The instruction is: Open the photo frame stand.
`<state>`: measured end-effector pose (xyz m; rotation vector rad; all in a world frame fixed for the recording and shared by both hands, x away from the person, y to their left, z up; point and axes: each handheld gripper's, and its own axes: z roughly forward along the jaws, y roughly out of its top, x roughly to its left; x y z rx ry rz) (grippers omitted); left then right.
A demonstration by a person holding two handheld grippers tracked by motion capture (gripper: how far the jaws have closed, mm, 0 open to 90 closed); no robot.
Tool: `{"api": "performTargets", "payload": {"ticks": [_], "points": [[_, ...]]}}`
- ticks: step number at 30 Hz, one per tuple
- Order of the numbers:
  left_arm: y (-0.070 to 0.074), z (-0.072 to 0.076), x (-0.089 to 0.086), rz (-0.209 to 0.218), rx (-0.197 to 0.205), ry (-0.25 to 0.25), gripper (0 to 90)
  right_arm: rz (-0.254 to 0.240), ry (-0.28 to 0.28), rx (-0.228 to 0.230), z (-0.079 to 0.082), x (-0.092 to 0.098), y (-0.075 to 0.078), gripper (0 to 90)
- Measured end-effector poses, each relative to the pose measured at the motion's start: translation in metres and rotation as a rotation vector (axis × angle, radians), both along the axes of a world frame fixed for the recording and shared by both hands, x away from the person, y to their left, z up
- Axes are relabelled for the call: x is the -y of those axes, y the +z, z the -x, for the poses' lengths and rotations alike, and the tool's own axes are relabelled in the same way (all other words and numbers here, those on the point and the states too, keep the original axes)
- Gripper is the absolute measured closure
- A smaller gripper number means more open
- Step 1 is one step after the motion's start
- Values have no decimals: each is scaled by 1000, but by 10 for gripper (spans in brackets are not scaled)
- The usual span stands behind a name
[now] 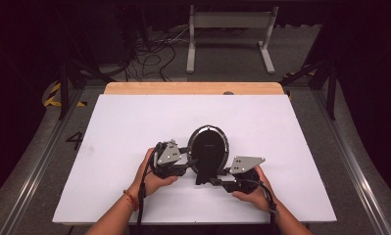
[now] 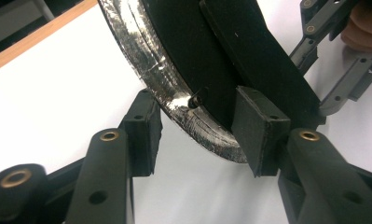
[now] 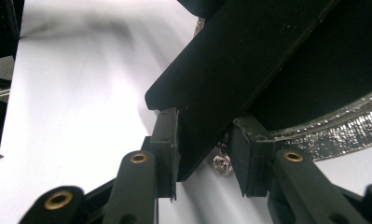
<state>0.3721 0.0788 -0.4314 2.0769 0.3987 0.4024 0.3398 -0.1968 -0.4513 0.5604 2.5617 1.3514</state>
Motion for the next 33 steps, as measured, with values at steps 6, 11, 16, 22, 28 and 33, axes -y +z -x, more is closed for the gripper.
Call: {"api": "performTargets", "payload": {"ticks": [6,11,16,22,28,33], "points": [[-4,-1,-6,20,-39,-6,516,-60,-24,-13,-1,6,7,573],[-1,3,-2,15,-3,-10,523,-83,-28,-45,-4,8,5,597],[-3,4,-3,9,10,-10,541,-99,-17,-52,-3,4,4,644],[-2,10,-3,11,42,-51,582,-75,-26,-52,-3,3,3,748],[-4,15,2,-8,40,-93,536,-52,-3,-27,1,3,4,804],[-7,11,1,0,7,-89,462,-44,-1,-20,3,3,4,812]]}}
